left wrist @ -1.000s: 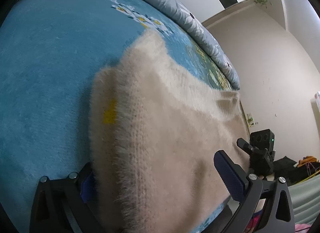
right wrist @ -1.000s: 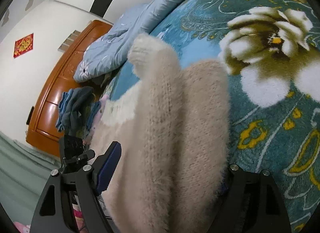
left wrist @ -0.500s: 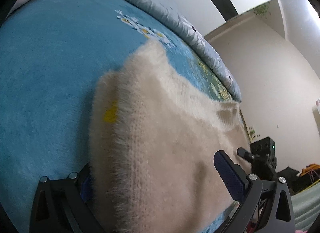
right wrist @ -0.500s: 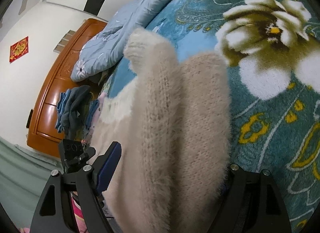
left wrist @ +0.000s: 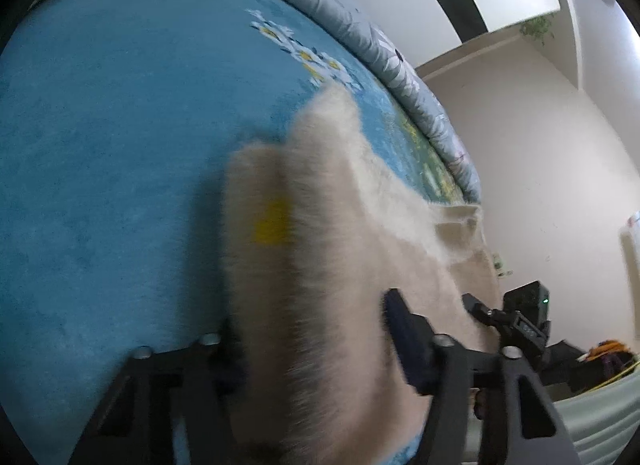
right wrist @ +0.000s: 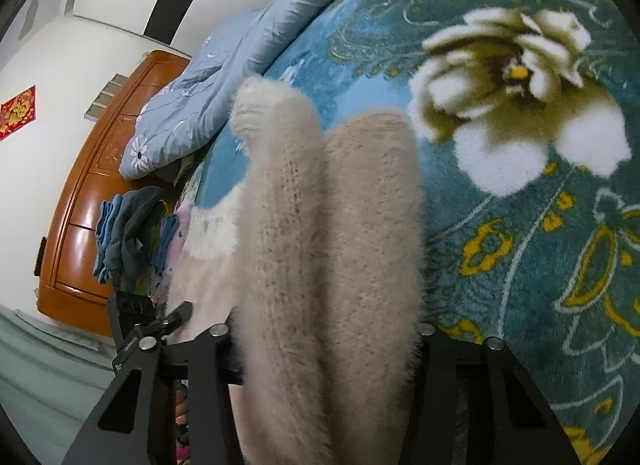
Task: Fold clothes
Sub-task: 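Lift the folded sweater with both grippers and carry it toward the headboard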
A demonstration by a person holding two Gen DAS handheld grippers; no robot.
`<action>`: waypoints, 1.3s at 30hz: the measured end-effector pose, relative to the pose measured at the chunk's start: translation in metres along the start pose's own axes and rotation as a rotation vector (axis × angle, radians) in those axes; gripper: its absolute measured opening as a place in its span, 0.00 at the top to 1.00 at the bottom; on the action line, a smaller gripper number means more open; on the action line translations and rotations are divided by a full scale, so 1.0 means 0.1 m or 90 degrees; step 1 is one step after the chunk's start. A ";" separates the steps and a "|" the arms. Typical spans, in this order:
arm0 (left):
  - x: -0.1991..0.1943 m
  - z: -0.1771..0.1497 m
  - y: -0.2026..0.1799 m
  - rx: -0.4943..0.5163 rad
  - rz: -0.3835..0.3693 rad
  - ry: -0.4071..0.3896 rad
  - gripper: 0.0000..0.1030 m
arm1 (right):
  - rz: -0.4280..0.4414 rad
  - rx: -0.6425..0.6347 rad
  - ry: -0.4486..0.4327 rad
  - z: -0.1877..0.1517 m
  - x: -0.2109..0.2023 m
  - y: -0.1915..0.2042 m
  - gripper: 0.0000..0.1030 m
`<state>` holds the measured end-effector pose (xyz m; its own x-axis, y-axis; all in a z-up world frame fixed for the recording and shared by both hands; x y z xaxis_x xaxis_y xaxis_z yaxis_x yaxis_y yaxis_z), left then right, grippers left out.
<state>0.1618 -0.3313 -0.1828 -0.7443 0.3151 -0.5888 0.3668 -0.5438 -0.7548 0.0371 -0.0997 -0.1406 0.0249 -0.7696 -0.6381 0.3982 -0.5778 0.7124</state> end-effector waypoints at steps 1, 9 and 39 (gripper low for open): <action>-0.03 0.00 0.00 0.002 -0.006 -0.001 0.52 | -0.002 -0.003 -0.003 0.01 -0.02 0.04 0.54; -0.32 0.04 -0.24 0.070 -0.025 -0.029 0.59 | -0.001 -0.068 -0.028 0.03 -0.23 0.60 0.57; -5.29 2.56 -0.40 0.187 0.113 -0.467 0.59 | 0.351 -0.393 0.001 0.70 1.13 5.66 0.57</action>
<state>0.3979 -0.6752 0.2328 -0.9027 -0.3297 -0.2764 0.4281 -0.7519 -0.5014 0.2012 -0.5330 0.2110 0.3651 -0.8981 -0.2452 0.7604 0.1358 0.6351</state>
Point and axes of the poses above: each gripper's, at about its wrist camera, not at the fingertips, and x roughly the way its jaws point, y to its left, z to its top, the point moved 9 cm from there along x, roughly the way its jaws point
